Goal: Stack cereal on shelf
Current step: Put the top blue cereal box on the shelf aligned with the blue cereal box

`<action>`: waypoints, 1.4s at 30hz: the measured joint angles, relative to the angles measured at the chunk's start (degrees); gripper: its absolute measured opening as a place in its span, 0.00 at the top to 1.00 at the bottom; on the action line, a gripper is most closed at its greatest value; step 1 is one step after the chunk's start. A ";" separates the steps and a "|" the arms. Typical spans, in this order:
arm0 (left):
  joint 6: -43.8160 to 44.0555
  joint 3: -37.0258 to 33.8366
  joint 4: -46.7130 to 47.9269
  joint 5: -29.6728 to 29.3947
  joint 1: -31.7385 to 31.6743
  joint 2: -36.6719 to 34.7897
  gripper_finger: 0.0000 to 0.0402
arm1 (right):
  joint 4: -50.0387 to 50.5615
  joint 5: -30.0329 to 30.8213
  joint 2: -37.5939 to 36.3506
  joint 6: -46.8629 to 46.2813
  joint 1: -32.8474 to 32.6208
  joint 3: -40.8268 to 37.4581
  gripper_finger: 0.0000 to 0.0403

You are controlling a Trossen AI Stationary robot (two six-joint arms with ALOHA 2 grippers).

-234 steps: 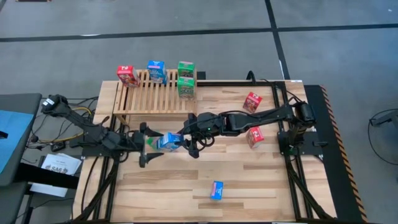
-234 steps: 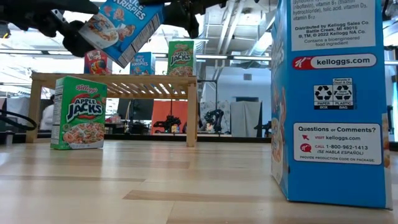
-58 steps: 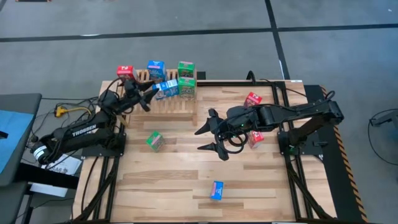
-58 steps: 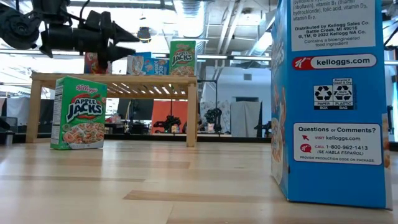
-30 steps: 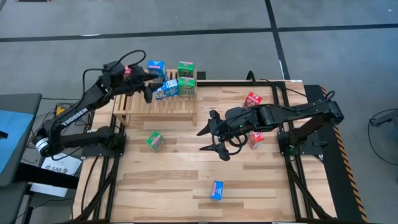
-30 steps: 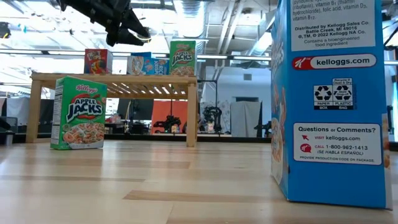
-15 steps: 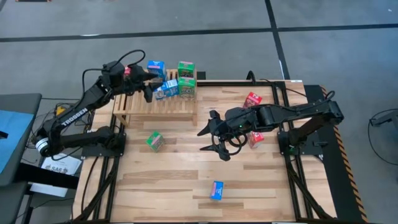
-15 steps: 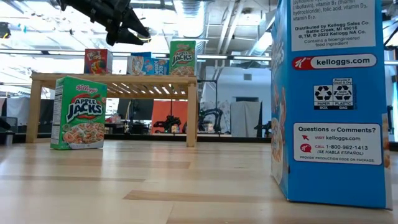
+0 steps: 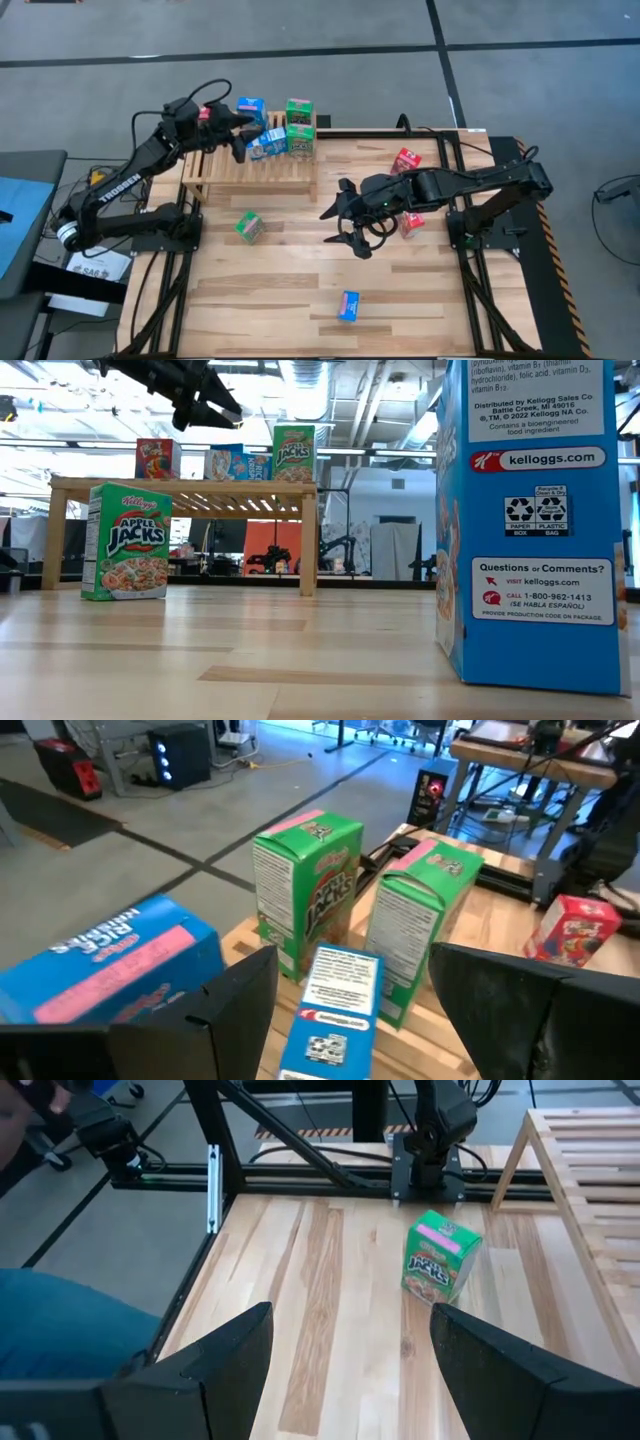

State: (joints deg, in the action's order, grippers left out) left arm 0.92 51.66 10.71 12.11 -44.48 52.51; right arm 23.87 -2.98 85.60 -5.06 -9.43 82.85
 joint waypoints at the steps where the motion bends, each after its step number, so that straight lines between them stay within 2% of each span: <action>1: 0.84 0.00 -0.03 -0.02 0.29 0.00 0.38 | 0.12 0.01 0.00 -0.23 0.00 0.00 0.26; 8: 1.78 0.02 -1.31 0.36 2.94 1.12 0.38 | 0.13 0.00 0.00 -0.50 0.01 0.00 0.26; 18: -0.69 0.02 -1.07 -5.75 4.92 3.78 0.38 | 0.14 0.00 0.00 -0.48 0.00 0.00 0.26; 25: -2.66 0.02 4.57 -10.22 5.11 5.61 0.38 | 0.12 0.00 0.00 -0.48 0.02 0.02 0.26; 33: -4.39 0.02 5.27 -14.13 5.19 9.10 0.38 | 0.35 0.00 0.00 -0.48 0.02 0.00 0.26; 42: -4.54 0.02 5.83 -14.22 5.90 11.28 0.38 | 1.01 0.00 0.00 -0.48 0.02 0.00 0.26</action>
State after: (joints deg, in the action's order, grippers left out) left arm -3.62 51.68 16.54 -2.11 -38.58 63.79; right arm 24.88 -2.98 85.60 -5.54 -9.41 82.85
